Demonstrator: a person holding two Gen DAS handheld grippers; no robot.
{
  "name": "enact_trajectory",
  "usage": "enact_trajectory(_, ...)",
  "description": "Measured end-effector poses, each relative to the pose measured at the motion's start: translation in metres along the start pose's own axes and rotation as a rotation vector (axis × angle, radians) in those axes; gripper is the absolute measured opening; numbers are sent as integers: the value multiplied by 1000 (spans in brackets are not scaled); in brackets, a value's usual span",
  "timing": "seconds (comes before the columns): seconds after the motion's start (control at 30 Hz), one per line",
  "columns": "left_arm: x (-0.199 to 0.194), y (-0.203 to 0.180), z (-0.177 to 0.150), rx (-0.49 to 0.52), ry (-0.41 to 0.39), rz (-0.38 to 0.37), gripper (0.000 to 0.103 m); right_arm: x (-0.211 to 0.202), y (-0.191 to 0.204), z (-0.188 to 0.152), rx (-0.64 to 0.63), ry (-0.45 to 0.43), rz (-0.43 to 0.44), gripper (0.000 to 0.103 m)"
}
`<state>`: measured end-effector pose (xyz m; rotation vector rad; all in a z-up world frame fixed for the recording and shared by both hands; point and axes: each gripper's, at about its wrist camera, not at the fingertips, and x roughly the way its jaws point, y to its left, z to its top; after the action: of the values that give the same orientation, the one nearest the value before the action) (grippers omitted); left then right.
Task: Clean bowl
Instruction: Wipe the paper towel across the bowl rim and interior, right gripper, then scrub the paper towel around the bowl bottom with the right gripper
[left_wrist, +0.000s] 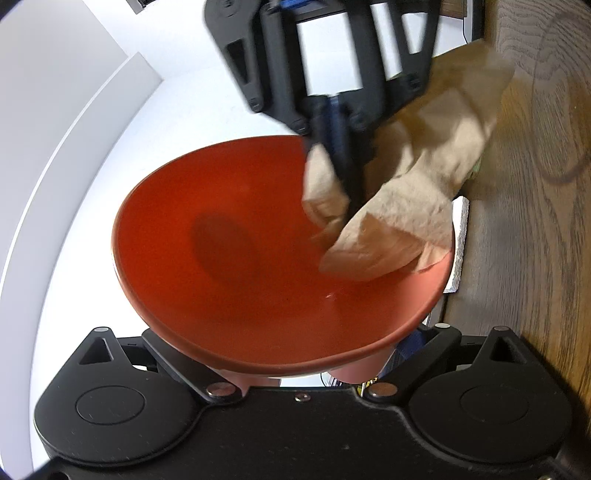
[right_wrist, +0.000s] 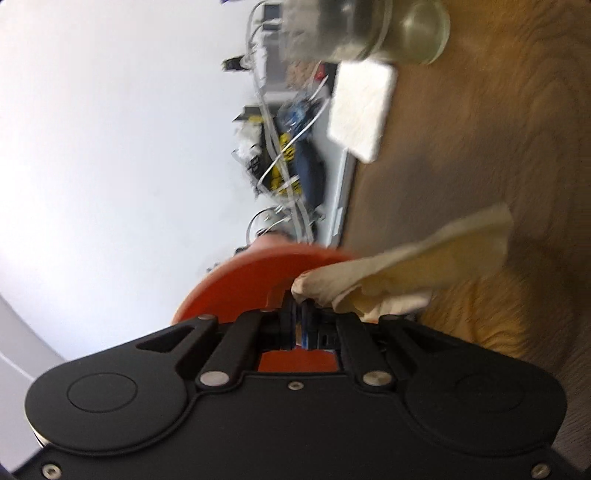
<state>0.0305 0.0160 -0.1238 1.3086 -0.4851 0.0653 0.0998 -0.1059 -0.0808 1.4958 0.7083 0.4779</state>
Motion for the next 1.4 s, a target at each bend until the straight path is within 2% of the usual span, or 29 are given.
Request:
enact_trajectory(0.13,0,0,0,0,0,0,95,2,-13,-4,11,12,-29,5)
enact_trajectory(0.3,0,0,0,0,0,0,95,19,-27,-18,40,77,-45,5)
enact_trajectory(0.53,0,0,0,0,0,0,95,31,-11,-36,36,170,40,5)
enact_trajectory(0.63,0,0,0,0,0,0,95,27,0,-34,26,156,73,5)
enact_trajectory(0.87,0,0,0,0,0,0,95,5,11,-17,11,25,111,5)
enact_trajectory(1.1,0,1,0,0,0,0,95,-8,-6,-2,55,-35,68,5)
enact_trajectory(1.23,0,1,0,0,0,0,95,-4,-18,-6,66,-12,27,5)
enact_trajectory(1.4,0,1,0,0,0,0,95,19,-30,-20,95,99,13,5)
